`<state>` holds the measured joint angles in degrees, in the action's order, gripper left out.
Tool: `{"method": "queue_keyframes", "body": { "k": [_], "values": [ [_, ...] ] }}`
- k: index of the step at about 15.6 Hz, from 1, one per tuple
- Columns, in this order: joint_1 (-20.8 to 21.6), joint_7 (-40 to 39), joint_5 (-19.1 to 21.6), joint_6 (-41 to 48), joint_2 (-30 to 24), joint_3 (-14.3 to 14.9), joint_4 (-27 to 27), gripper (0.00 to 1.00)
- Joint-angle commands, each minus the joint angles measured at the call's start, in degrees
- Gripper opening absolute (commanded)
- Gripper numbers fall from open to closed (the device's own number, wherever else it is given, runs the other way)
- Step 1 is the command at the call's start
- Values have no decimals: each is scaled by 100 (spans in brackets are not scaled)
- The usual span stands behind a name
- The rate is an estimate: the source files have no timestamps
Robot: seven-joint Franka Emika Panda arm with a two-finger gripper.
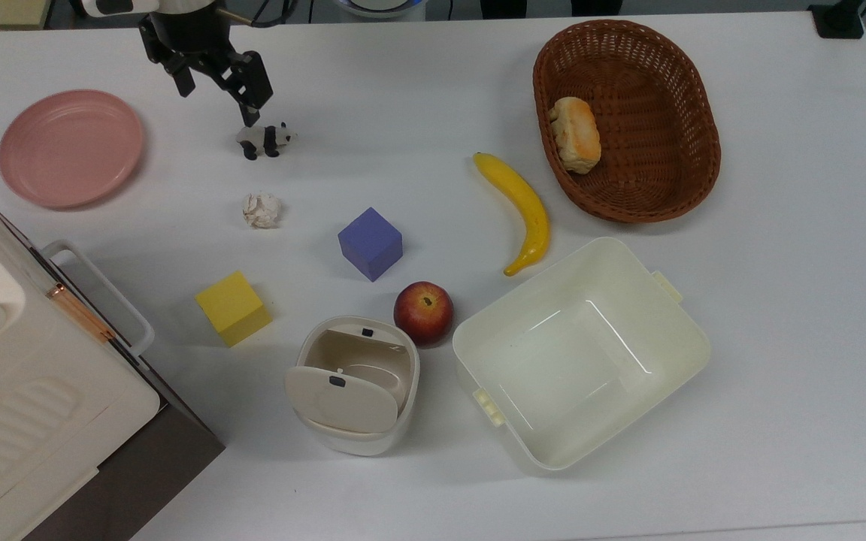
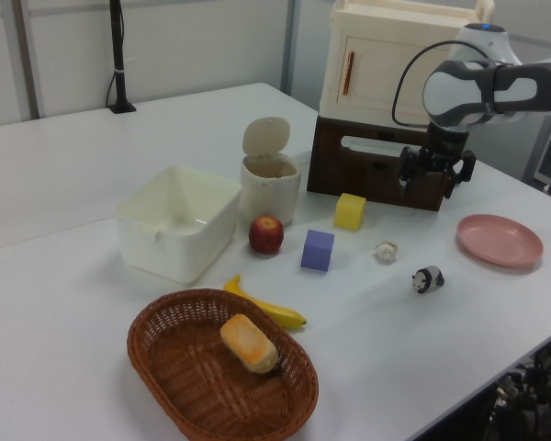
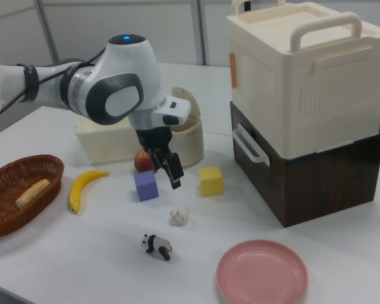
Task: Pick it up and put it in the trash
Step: 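Move the gripper over the white crumpled paper ball and lower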
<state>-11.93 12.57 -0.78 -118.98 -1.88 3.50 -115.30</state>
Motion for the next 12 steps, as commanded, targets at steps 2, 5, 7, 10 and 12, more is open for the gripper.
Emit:
{"method": "queue_keyframes", "body": {
  "k": [2,5,7,10,12],
  "values": [
    [-29,114,-54,-10,171,-25,78,100],
    [-20,166,-54,-737,66,-16,-334,100],
    [-11,237,-54,-907,170,1,-345,100],
    [33,255,-115,-925,539,-7,-152,100],
    [111,263,-255,-925,759,-16,-11,100]
  ]
}}
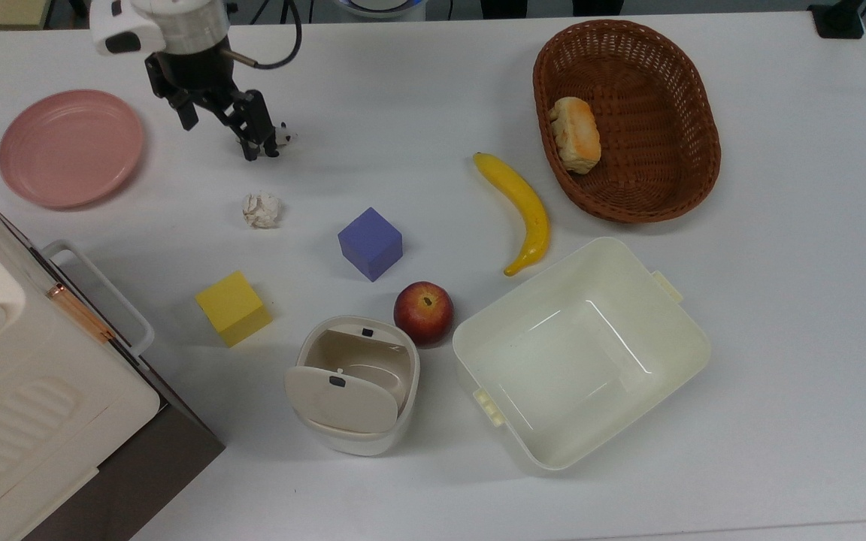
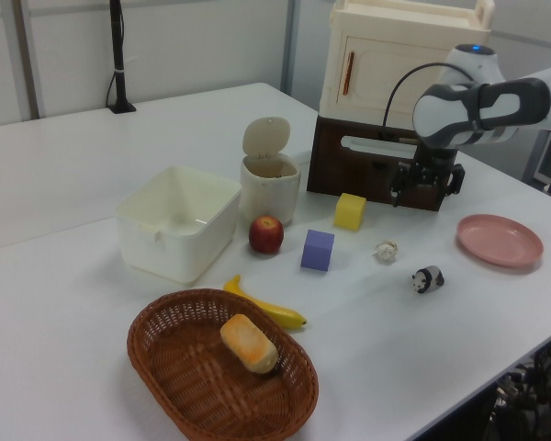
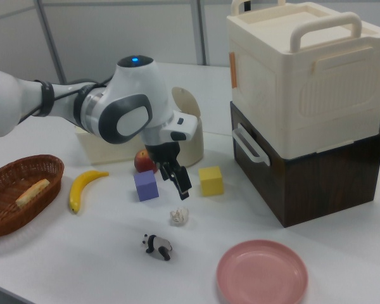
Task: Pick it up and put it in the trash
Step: 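Move the gripper over the white crumpled paper ball and lower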
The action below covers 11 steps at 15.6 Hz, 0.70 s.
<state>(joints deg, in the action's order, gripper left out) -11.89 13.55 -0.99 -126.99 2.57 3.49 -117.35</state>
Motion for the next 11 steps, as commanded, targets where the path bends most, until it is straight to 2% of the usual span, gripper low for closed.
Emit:
{"method": "queue_keyframes", "body": {
  "k": [1,7,11],
  "values": [
    [134,166,-305,-125,498,-15,273,100],
    [257,175,-665,-107,1026,-59,607,100],
    [362,227,-710,-125,1219,-59,608,100]
  ]
}}
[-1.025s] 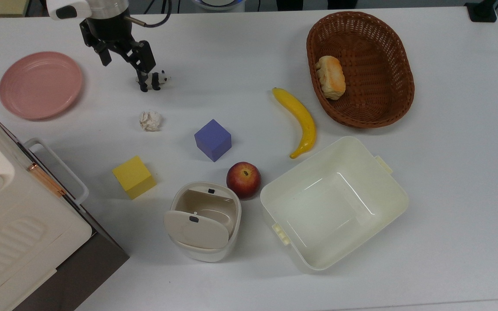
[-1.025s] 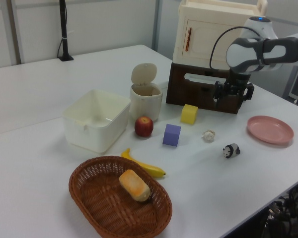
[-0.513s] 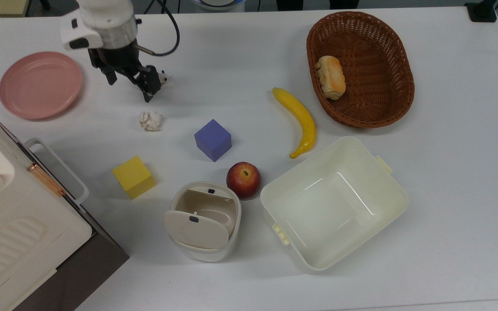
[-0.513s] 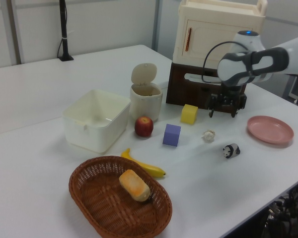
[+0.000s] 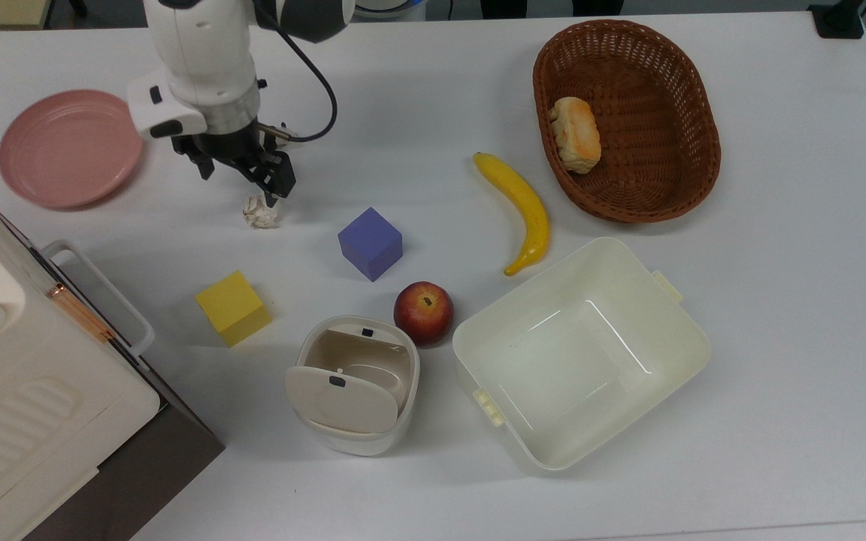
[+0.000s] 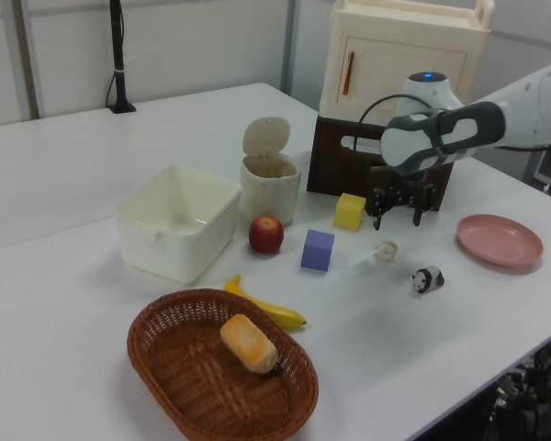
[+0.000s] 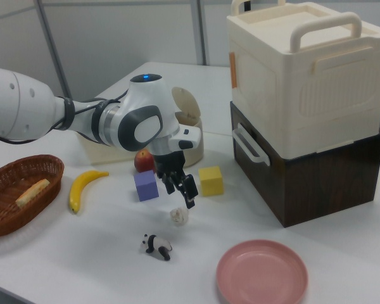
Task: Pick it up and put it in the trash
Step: 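Close the gripper on the white paper ball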
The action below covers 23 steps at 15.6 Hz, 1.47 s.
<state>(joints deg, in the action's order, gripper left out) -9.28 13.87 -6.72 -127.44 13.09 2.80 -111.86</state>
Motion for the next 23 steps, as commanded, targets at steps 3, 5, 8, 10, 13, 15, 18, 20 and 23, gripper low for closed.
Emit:
{"method": "queue_keyframes", "body": {
  "k": [3,5,8,10,13,15,18,20,23],
  "values": [
    [110,221,-154,-88,211,10,7,100],
    [110,221,-172,-88,316,10,7,100],
    [145,221,-303,-97,404,10,7,100],
    [189,221,-339,-97,457,10,15,100],
    [216,221,-426,-97,589,10,42,100],
    [216,230,-479,-97,615,10,50,100],
    [216,230,-488,-97,615,10,59,100],
    [216,230,-488,-97,615,10,68,100],
    [216,230,-549,-97,624,2,129,100]
  ]
}}
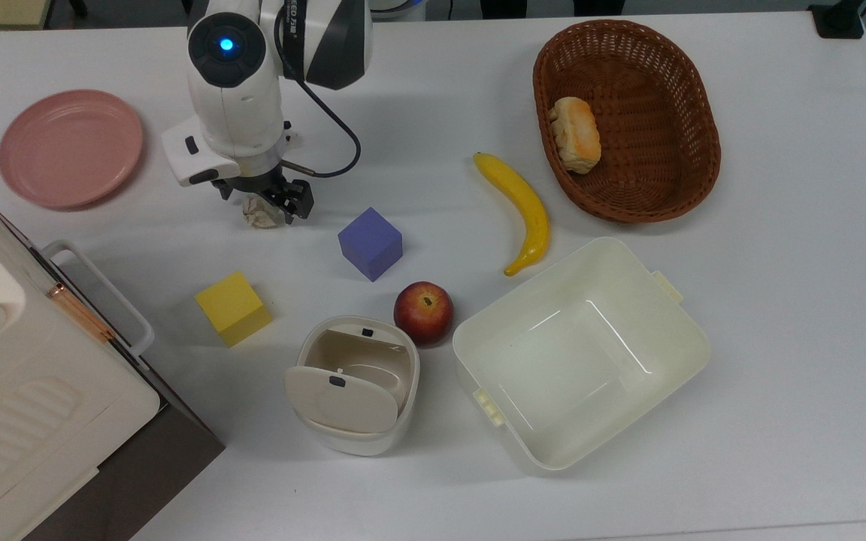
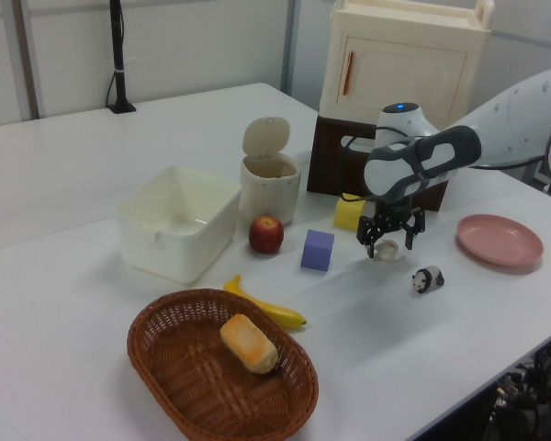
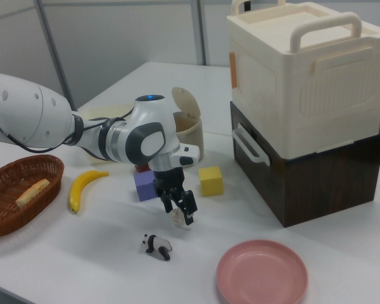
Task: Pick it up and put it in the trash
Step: 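Close the gripper on the white paper ball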
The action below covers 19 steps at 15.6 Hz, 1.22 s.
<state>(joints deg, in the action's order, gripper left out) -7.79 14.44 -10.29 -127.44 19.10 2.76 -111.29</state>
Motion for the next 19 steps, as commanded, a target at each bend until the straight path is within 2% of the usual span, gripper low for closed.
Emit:
{"method": "queue_keyframes", "body": {
  "k": [1,3,5,7,8,9,10,13,15,19],
  "values": [
    [58,173,-228,-97,49,5,90,100],
    [58,173,-228,-97,58,5,90,99],
    [49,164,-237,-97,58,5,90,90],
    [49,164,-350,-140,67,5,98,74],
    [49,164,-377,-262,102,-3,90,56],
    [41,164,-386,-281,102,5,90,49],
    [32,164,-386,-281,111,5,90,48],
    [23,146,-430,-281,111,-3,90,25],
    [23,129,-465,-290,111,-3,90,19],
    [14,146,-457,-281,103,-12,90,20]
  ]
}}
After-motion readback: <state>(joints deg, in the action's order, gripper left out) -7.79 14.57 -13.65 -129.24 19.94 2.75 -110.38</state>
